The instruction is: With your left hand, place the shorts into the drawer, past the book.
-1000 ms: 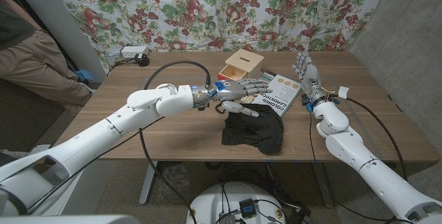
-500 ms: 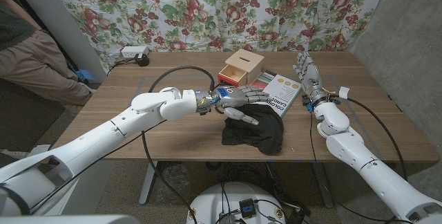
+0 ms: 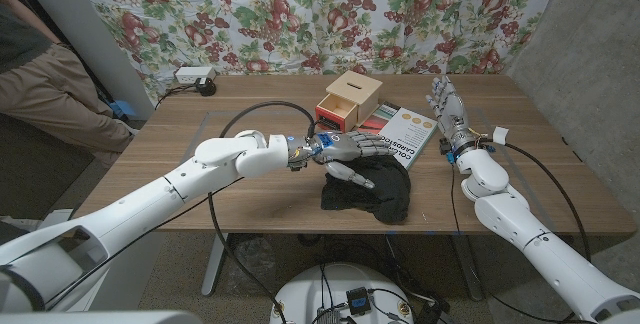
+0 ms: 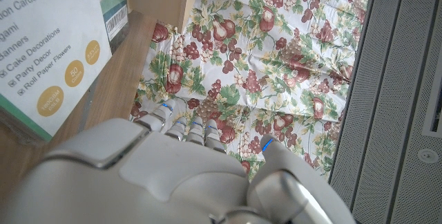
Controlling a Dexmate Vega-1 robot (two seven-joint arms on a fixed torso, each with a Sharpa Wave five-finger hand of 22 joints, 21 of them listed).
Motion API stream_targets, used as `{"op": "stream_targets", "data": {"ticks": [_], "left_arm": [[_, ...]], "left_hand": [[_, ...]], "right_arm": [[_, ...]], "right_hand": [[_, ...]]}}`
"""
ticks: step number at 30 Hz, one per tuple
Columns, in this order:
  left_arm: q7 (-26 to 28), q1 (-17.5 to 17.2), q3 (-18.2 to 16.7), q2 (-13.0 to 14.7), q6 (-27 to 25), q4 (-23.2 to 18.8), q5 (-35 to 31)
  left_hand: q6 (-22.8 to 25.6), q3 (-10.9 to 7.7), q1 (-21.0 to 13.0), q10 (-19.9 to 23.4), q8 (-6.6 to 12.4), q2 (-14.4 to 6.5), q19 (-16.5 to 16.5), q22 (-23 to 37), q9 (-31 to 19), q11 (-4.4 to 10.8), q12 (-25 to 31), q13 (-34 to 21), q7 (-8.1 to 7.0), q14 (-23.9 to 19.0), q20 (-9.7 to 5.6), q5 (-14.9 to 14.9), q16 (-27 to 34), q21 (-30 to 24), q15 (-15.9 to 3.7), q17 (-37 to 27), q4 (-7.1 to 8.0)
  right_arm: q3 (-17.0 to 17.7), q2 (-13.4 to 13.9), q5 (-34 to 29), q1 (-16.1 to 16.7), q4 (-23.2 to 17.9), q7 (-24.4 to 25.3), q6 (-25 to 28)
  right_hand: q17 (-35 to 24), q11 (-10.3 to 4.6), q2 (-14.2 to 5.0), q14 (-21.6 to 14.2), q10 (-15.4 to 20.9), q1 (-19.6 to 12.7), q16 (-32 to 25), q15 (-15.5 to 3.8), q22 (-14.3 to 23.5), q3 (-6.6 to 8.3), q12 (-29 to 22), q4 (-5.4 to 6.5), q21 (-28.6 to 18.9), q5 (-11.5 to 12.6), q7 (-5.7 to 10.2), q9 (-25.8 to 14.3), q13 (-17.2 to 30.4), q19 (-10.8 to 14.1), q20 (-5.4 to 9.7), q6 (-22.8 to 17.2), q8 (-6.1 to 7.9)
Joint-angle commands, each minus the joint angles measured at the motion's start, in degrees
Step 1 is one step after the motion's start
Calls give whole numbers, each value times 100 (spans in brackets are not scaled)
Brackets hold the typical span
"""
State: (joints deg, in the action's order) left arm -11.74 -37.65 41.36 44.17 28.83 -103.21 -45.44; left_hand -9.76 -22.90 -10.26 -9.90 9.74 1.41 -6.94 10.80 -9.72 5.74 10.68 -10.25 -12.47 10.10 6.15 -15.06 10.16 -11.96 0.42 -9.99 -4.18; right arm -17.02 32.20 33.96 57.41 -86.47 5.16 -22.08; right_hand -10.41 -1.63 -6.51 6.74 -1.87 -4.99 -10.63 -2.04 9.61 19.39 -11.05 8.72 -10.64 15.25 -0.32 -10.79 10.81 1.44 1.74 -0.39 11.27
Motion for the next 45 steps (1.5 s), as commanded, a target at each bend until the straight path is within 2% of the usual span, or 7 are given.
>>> {"op": "stream_targets", "data": {"ticks": [1, 31, 45], "left_arm": [[-36, -1, 148, 21, -75, -21, -169], [-213, 167, 427, -60, -27, 269, -313], [-212, 238, 546, -109, 2, 375, -413]], "left_hand": [[-569, 26, -70, -939, 29, -10, 6, 12, -33, 21, 30, -28, -19, 881, 20, -42, 29, -18, -4, -28, -3], [-677, 78, -240, -1114, 46, -6, 110, 2, -40, -33, 11, -32, -19, 959, 41, -135, 12, -37, 96, -27, -76], [-716, 112, -301, -1023, 52, -3, 81, 2, -43, -18, 66, -34, -19, 911, 32, -172, 39, -18, 97, -30, -96]], "right_arm": [[18, 12, 30, 39, -37, -19, -20], [-9, -32, 25, -26, 37, -49, -41], [-9, -36, 31, -54, 100, -93, -81]], "right_hand": [[-8, -10, -209, -41, 6, 18, -22, -195, 15, 43, -12, 9, -29, -12, 17, -27, 6, -31, 429, -56, 20], [-4, 3, -184, -59, 19, 31, -22, -184, 14, 64, -12, -6, -33, -22, -1, -29, 8, -31, 385, -78, 22], [-1, 5, -177, -53, 4, 31, -17, -157, 14, 76, -4, -15, -33, -25, 1, -29, 8, -33, 377, -59, 11]]}}
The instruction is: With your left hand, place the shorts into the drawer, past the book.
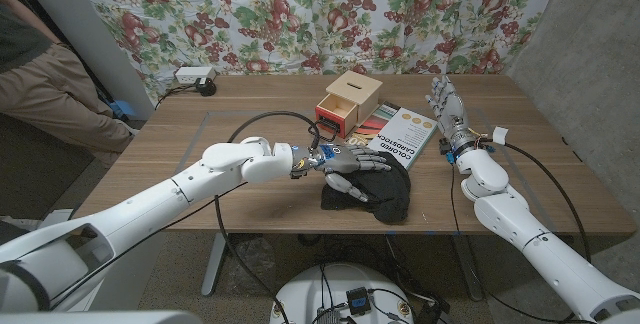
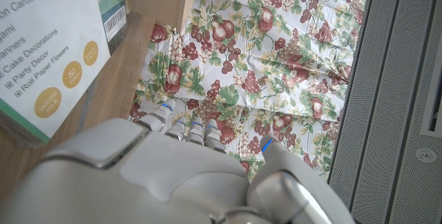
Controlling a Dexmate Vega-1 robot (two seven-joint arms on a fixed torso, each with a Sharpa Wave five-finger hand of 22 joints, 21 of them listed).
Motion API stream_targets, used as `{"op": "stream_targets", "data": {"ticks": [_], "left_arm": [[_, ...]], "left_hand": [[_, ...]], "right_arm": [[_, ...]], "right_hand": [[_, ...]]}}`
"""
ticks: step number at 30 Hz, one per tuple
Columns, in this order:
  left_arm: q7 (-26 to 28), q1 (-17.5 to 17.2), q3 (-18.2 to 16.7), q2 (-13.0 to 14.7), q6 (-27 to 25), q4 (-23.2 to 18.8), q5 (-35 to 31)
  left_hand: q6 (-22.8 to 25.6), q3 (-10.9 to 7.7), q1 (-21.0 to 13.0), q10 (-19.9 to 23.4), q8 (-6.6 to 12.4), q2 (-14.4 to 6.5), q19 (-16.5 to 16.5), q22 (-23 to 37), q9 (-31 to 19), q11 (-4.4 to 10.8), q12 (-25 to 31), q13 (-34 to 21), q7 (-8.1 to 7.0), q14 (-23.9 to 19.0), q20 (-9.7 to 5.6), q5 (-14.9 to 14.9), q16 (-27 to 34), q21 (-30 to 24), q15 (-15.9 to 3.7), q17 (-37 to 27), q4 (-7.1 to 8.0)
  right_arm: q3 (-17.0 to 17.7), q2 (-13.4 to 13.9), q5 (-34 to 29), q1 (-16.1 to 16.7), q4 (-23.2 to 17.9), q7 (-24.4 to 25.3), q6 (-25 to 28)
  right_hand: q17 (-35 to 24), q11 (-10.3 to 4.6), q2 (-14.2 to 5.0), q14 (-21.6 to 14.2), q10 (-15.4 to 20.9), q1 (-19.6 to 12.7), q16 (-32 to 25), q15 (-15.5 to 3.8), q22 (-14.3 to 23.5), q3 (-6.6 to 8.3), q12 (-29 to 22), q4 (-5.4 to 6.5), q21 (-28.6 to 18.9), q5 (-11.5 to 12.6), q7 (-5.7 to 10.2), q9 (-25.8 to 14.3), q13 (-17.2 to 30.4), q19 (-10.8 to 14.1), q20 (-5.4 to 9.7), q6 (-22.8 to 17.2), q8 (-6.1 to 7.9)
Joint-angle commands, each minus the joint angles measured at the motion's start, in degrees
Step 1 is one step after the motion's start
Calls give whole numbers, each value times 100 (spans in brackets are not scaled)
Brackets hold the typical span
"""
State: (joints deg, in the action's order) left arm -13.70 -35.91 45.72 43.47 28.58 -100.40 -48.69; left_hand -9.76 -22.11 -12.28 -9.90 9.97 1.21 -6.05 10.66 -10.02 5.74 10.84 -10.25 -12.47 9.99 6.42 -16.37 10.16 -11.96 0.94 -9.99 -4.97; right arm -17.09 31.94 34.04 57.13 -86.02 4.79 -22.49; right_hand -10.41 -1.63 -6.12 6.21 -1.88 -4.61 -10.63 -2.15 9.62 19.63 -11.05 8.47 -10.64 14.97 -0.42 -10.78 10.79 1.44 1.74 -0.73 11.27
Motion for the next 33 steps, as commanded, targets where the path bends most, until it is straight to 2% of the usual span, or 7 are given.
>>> {"op": "stream_targets", "data": {"ticks": [1, 7, 13, 19, 24, 28, 33], "left_arm": [[-28, 70, 130, -39, 30, 100, -120], [54, 100, 173, -45, 65, 128, -229], [382, 103, 202, -48, 155, 160, -438], [1236, 6, 170, -27, 272, 263, -720], [1838, -130, 105, -16, 217, 318, -820], [2198, -113, 109, -26, 321, 421, -849], [2983, -274, 45, -77, 277, 589, -841]], "left_hand": [[-721, 39, -109, -1022, 31, 19, 10, 17, -14, -20, 52, -35, -19, 893, 16, -47, 51, -24, 44, -31, -20], [-737, 49, -151, -1009, 36, 17, 111, 16, -17, -39, 62, -38, -19, 841, 65, -65, 68, -60, 49, -33, -36], [-700, 0, -549, -877, 86, -168, 918, 7, -30, -95, 107, -42, -18, 363, -182, -106, 149, -299, 23, -31, -172], [-67, -243, -1746, -185, 184, -649, 2529, -5, -34, -142, 224, -29, -8, -896, -582, 224, 187, -676, -99, -1, -476], [882, -427, -2950, 529, 273, -832, 3380, 5, -32, -197, 274, -22, 33, -1750, -711, 491, 149, -869, -504, 6, -556], [2128, -480, -4176, 1673, 415, -849, 4135, 42, -46, -102, 430, -24, 529, -2630, -965, 601, 253, -1168, -913, -25, -570], [3496, -525, -5279, 2866, 566, -894, 4828, 113, -69, -83, 538, -48, 1086, -3640, -1189, 622, 440, -1664, -1151, -72, -568]], "right_arm": [[-2, -12, 26, -30, 59, -53, -35], [-3, -20, 39, -44, 97, -75, -48], [1, -20, 47, -50, 99, -80, -50], [-11, -22, 38, -72, 127, -98, -55], [-16, -35, 47, -87, 137, -101, -52], [-16, -35, 49, -94, 131, -96, -41], [-23, -37, 45, -102, 130, -99, -41]], "right_hand": [[-1, 12, -216, 1, 4, -7, -16, -145, 14, 52, -4, 9, -34, 2, 10, -29, 10, -31, 375, -24, 10], [-1, 10, -218, 8, 1, -4, -13, -140, 14, 58, -2, 9, -31, 0, 14, -29, 9, -39, 372, -16, 7], [-1, 15, -216, 8, 4, 1, -14, -143, 14, 63, -3, 9, -31, -3, 7, -28, 8, -42, 371, -16, 6], [-1, 12, -209, -7, 14, 5, -20, -153, 14, 64, -7, 8, -33, -6, 11, -28, 8, -37, 366, -35, 13], [0, 11, -204, -7, 15, 6, -19, -160, 14, 65, -7, 5, -34, -7, 6, -28, 8, -37, 370, -32, 12], [0, 8, -196, -12, 22, 6, -20, -162, 14, 65, -10, 2, -35, -9, 3, -29, 9, -34, 364, -42, 15], [1, 2, -193, -11, 23, 4, -19, -166, 14, 68, -10, -2, -35, -10, 6, -29, 9, -33, 372, -39, 14]]}}
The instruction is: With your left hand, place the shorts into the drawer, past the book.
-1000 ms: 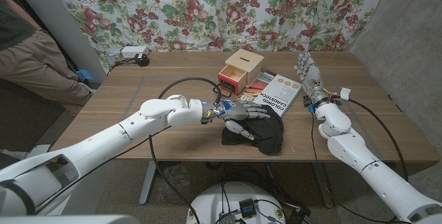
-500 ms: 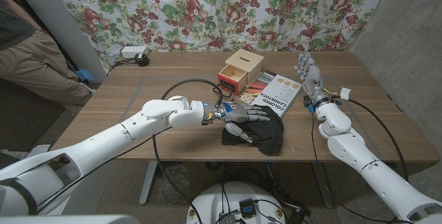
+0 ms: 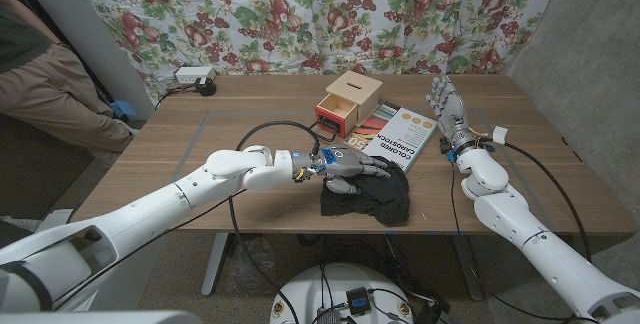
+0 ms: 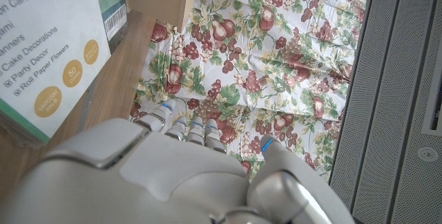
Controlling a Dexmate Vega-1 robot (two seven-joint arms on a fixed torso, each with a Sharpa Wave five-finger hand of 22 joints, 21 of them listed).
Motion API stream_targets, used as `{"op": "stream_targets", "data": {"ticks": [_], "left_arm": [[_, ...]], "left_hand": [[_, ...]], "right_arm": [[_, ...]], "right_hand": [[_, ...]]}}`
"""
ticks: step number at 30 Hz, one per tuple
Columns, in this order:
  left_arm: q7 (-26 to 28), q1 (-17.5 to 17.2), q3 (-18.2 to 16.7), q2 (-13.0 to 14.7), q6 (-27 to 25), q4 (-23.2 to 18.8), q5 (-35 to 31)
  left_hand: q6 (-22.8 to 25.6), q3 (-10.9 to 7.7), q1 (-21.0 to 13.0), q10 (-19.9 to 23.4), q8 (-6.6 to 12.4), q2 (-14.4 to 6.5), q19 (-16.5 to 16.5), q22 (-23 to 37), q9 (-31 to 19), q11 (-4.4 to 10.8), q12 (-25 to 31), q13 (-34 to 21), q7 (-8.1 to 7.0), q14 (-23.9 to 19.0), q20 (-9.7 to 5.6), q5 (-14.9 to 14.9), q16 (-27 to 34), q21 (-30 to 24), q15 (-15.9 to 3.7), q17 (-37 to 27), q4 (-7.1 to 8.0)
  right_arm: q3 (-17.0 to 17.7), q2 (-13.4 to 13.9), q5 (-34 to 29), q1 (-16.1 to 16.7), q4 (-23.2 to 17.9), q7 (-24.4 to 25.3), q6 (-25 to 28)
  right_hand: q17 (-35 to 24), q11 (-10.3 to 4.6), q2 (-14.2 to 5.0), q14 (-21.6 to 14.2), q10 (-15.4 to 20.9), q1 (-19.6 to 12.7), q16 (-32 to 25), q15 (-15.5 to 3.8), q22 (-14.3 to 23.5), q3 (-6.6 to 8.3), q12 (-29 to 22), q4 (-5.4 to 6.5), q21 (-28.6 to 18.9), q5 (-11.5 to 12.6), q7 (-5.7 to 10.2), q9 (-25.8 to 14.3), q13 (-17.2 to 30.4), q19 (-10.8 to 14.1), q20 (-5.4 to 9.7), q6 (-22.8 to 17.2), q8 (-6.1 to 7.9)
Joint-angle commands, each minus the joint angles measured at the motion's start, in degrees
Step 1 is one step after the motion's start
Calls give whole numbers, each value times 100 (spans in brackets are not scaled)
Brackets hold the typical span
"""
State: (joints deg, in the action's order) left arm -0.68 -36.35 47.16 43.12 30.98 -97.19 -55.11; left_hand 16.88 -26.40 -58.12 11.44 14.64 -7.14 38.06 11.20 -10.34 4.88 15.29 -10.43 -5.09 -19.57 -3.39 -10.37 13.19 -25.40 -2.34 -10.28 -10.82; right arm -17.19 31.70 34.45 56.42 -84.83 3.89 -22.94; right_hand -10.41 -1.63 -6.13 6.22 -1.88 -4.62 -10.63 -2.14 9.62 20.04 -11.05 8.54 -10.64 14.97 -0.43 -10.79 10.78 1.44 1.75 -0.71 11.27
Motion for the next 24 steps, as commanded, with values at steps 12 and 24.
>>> {"op": "stream_targets", "data": {"ticks": [12, 24], "left_arm": [[2667, -193, -40, -49, 221, 560, -242], [3243, -204, -77, -70, 293, 602, -161]], "left_hand": [[3772, -168, -1936, 3621, 612, 51, 1417, 211, -134, -7, 566, -114, 644, -3503, -708, 62, 830, -1810, -1141, -201, 47], [4030, -38, -2038, 3884, 617, 133, 1441, 196, -148, -14, 558, -119, 615, -3730, -684, 63, 898, -2020, -1138, -231, 66]], "right_arm": [[-21, -6, -2, -43, 26, -18, 14], [-26, -5, -13, -51, 14, -14, 13]], "right_hand": [[4, -1, -173, -15, 22, -2, -17, -165, 13, 29, -9, -23, -33, -13, 10, -30, 11, -38, 381, -37, 12], [8, -8, -146, -12, 15, -11, -12, -169, 12, 29, -6, -42, -31, -16, 33, -30, 11, -43, 370, -32, 10]]}}
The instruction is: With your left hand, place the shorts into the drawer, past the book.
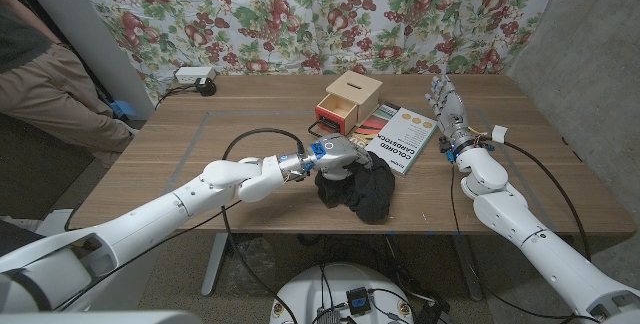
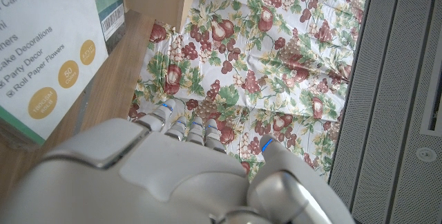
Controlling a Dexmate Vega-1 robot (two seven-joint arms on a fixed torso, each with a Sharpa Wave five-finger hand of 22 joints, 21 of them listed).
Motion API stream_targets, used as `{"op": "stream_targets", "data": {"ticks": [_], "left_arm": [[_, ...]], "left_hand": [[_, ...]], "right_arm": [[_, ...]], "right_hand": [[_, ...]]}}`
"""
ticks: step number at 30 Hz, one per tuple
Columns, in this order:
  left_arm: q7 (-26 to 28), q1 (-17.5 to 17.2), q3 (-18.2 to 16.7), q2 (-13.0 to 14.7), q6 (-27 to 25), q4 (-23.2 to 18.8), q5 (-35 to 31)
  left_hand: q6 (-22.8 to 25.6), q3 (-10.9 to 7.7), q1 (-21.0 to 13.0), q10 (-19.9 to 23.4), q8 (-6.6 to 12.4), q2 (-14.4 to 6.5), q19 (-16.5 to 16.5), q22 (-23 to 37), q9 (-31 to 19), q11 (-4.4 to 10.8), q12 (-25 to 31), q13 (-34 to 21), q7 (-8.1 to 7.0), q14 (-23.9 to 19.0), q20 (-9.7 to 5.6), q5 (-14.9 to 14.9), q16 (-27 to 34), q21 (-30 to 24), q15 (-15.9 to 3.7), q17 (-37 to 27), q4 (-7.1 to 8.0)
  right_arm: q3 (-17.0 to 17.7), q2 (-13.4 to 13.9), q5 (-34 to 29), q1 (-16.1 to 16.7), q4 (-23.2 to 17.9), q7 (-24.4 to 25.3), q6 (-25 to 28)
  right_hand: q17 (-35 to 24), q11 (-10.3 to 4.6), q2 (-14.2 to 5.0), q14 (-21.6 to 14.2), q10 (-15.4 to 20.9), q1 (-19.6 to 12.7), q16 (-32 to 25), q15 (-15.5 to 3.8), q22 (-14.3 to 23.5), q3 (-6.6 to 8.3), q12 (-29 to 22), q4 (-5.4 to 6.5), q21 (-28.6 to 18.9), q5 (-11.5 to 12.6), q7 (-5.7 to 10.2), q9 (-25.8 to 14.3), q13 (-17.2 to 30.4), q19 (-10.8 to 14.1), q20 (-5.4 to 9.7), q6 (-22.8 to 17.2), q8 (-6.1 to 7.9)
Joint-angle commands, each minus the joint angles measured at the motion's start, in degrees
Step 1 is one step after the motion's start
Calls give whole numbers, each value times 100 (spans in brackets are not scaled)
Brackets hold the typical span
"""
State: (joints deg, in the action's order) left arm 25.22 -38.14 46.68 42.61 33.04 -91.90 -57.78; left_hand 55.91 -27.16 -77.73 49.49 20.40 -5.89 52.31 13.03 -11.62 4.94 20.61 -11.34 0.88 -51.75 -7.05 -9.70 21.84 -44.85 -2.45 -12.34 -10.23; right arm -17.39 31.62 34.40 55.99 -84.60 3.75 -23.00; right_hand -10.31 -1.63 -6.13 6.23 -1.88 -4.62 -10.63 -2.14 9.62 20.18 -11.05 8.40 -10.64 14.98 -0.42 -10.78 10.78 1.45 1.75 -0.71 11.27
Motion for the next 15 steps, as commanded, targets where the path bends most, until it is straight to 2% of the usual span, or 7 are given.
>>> {"op": "stream_targets", "data": {"ticks": [1, 3, 4, 5, 9, 11, 15], "left_arm": [[621, -23, -30, -12, 82, 57, 111], [844, -37, -46, -51, 107, 123, 112], [660, -25, -57, -7, 86, 28, 150], [893, -46, -67, -29, 74, 67, 55], [1071, -66, -106, -44, 114, 96, 123], [967, -88, -131, -26, 59, 19, 161], [1281, -106, -184, -56, 128, 70, 182]], "left_hand": [[126, 43, -82, 82, 37, 15, 19, 13, -19, -17, 24, -28, 19, -518, -316, -4, 35, -83, -1128, -25, 6], [166, 70, -97, 139, 34, 17, 22, 11, -22, 24, 25, -30, 11, -550, -312, -4, 48, -125, -1120, -36, 16], [176, 79, -102, 151, 30, 13, 44, 10, -23, 28, 20, -31, 13, -576, -317, -4, 60, -150, -1121, -41, 22], [197, 83, -107, 154, 34, 13, 44, 9, -23, 24, 17, -32, 18, -585, -316, -5, 62, -160, -1124, -42, 22], [213, 102, -131, 169, 21, 30, 56, 6, -24, 7, 3, -33, 11, -590, -317, -4, 55, -202, -1127, -40, 16], [210, 110, -139, 163, 13, 38, 62, 6, -25, 3, -7, -34, 6, -584, -314, -4, 49, -219, -1127, -39, 14], [231, 127, -158, 163, 2, 35, 66, 4, -26, -6, -28, -35, 9, -589, -315, -4, 46, -260, -1123, -43, 21]], "right_arm": [[-6, 5, -7, -6, -14, 2, 24], [-4, 4, -1, -2, -18, 1, 24], [-4, 6, -6, 0, -20, 4, 23], [-8, 12, -23, -2, -14, 0, 12], [-4, 12, -3, 6, -31, -4, 21], [-6, 18, -7, 9, -41, -5, 25], [-4, 18, -8, 18, -64, -1, 21]], "right_hand": [[-1, -17, -146, -10, 12, -12, -11, -171, 12, 16, -5, -29, -30, -16, 34, -30, 12, -44, 371, -33, 10], [-1, -13, -146, -9, 11, -13, -11, -171, 12, 17, -4, -30, -29, -16, 30, -30, 12, -47, 372, -29, 8], [-1, -16, -147, -9, 12, -13, -11, -171, 12, 18, -5, -31, -29, -16, 36, -30, 12, -48, 376, -24, 6], [-1, -9, -150, -8, 6, -14, -10, -175, 12, 20, -3, -31, -29, -16, 32, -30, 12, -49, 380, -21, 5], [-1, -6, -152, -7, 4, -15, -10, -172, 12, 23, -2, -32, -28, -17, 29, -30, 12, -50, 376, -21, 5], [-1, -2, -152, -7, 3, -16, -10, -169, 12, 24, -2, -33, -28, -17, 28, -30, 12, -51, 375, -19, 5], [0, -4, -153, -7, 1, -17, -9, -167, 12, 27, -1, -35, -28, -17, 30, -30, 12, -52, 375, -14, 3]]}}
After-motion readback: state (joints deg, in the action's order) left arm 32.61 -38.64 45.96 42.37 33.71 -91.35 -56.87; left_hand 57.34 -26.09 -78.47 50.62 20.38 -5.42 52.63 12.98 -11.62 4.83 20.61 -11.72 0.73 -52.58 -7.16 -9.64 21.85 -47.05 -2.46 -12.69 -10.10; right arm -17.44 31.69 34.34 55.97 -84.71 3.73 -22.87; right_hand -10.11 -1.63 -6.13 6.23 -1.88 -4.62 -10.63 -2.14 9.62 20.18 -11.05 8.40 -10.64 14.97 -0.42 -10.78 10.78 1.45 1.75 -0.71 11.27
